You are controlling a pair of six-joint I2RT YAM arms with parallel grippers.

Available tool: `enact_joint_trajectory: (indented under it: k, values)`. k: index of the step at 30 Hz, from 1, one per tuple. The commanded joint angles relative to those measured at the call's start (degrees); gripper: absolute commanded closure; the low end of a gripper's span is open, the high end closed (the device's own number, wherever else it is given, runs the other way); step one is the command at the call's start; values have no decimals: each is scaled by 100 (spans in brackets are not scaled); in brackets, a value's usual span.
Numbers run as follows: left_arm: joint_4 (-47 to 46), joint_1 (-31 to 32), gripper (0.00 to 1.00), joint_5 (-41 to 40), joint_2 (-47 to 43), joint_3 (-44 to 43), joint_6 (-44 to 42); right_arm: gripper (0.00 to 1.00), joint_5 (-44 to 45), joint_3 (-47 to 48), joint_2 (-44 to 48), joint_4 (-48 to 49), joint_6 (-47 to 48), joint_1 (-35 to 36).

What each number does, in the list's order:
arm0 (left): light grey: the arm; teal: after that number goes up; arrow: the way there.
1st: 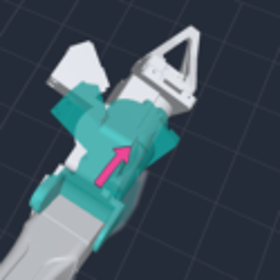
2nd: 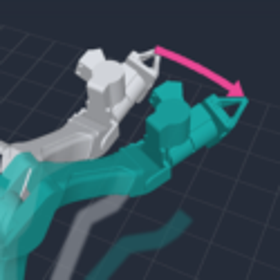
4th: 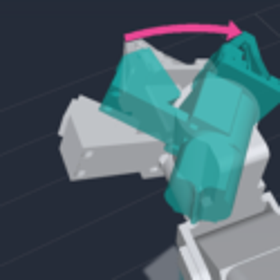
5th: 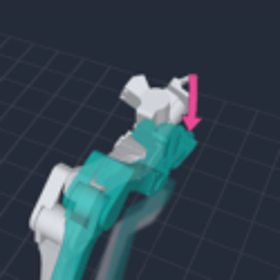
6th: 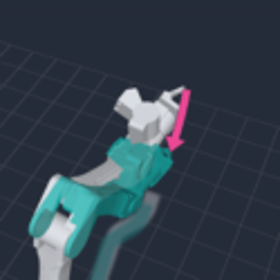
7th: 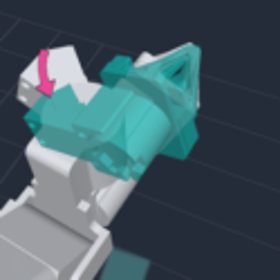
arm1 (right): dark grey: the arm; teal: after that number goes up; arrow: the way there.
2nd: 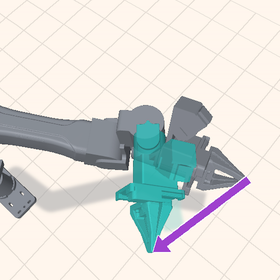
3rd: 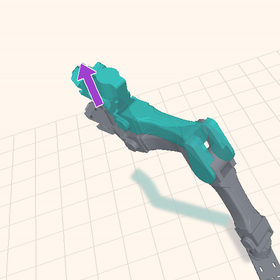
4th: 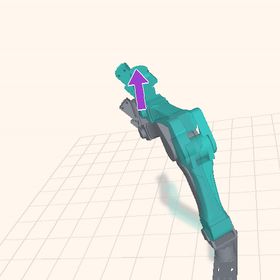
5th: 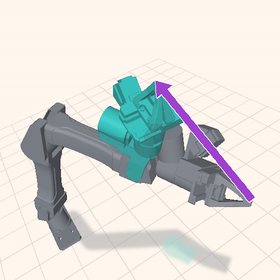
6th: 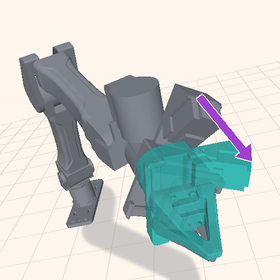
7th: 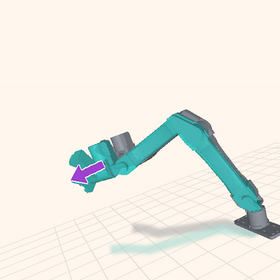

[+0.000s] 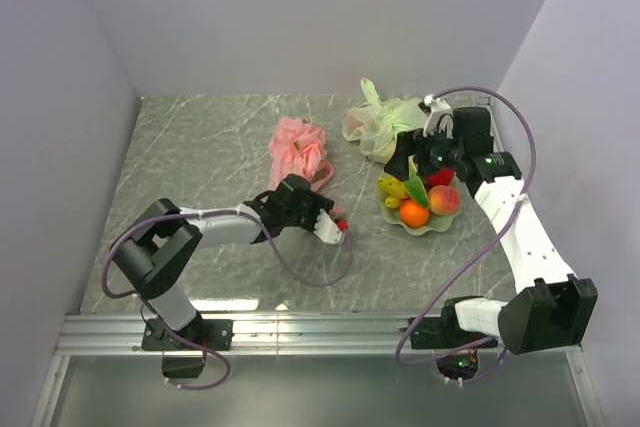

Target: Place the fake fruits into the plastic bag and tie a complex knot

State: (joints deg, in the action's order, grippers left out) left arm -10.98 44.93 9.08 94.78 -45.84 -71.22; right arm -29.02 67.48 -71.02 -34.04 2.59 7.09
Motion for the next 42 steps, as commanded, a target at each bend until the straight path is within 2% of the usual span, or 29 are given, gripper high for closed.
enact_joint_trajectory:
  k: [1, 2, 4, 5, 6, 11, 14, 19, 30, 34, 38, 40, 41, 42]
  values:
    - [718, -10, 55, 189, -441, -670, 914, 1, -148, 107, 36, 205, 13, 125]
    - [868, -36, 70, 495, -852, -724, 1526, 1, -148, 116, -8, 222, 22, 161]
    - [1342, -159, 82, 839, -1311, -821, 2118, 1, -113, 125, -43, 336, 5, 222]
    - [1440, -221, 96, 1189, -1774, -821, 2669, 1, -122, 125, -78, 389, -21, 292]
    - [1563, -291, 99, 1375, -2005, -760, 2910, 1, -131, 142, -104, 485, -39, 336]
    - [1766, -897, 100, 2552, -3296, -549, 4053, 1, -219, 440, -377, 670, -145, 880]
    - [1495, -1231, 100, 2739, -3746, -347, 4693, 1, -315, 686, -604, 680, -215, 1171]
    - [1222, -1706, 100, 3572, -4108, -83, 5390, 1, -596, 687, -948, 837, -732, 1830]
    - [791, -1777, 100, 3548, -4477, 207, 5909, 1, -781, 608, -1159, 1048, -971, 2955]
    - [519, -1803, 100, 3557, -4512, 269, 6330, 1, -929, 608, -1562, 1312, -1225, 3184]
    - [308, -1830, 100, 3478, -4574, 348, 6559, 2, -651, 626, -1835, 1540, -1296, 3474]
    - [255, -1856, 100, 3504, -4635, 348, 6734, 7, -544, 599, -2019, 1611, -1401, 3492]
    - [272, -1865, 100, 3513, -4662, 348, 6788, 26, -387, 634, -2090, 1576, -1384, 3492]
    - [316, -1882, 100, 3461, -4688, 348, 6814, 38, -273, 652, -2195, 1524, -1314, 3475]
